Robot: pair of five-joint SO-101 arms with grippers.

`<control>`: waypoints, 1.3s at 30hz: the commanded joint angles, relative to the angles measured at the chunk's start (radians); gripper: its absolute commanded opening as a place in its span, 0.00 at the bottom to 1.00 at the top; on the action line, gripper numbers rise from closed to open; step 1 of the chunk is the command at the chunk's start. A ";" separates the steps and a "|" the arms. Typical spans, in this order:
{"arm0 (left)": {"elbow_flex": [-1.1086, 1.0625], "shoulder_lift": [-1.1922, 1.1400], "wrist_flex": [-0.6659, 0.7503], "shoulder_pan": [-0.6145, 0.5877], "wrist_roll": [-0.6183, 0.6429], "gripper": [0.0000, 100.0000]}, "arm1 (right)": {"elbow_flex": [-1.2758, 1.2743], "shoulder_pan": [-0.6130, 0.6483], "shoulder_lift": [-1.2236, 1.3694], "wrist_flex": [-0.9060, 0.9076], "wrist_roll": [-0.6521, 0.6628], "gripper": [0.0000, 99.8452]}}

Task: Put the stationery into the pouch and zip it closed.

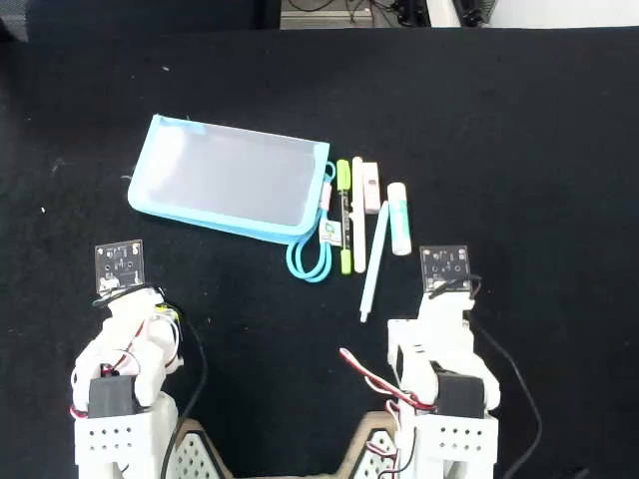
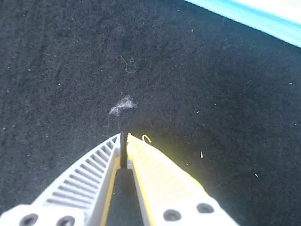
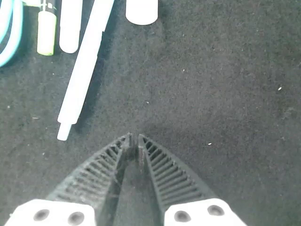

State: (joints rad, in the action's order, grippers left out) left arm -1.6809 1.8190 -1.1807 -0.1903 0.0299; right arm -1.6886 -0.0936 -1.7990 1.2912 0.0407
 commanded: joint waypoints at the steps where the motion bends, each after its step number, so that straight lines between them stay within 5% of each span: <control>1: -0.019 0.009 0.011 -0.007 0.005 0.03 | 0.004 -0.014 -0.094 0.008 -0.002 0.01; 27: -0.019 0.009 0.021 0.025 -0.003 0.03 | 0.004 -0.014 -0.094 0.008 -0.002 0.01; 31: -0.010 0.009 0.184 0.007 -0.034 0.03 | 0.004 -0.014 -0.094 0.008 -0.002 0.01; 35: 0.045 0.009 0.382 -0.137 -0.127 0.03 | 0.004 -0.014 -0.094 0.008 -0.002 0.01; 39: 0.091 0.009 0.430 -0.216 -0.213 0.03 | 0.004 -0.014 -0.094 0.008 -0.002 0.01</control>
State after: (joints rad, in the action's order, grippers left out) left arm -1.6686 1.8205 -0.8094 -0.3376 -0.1082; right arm -1.6886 -0.0936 -1.7990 1.2912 0.0407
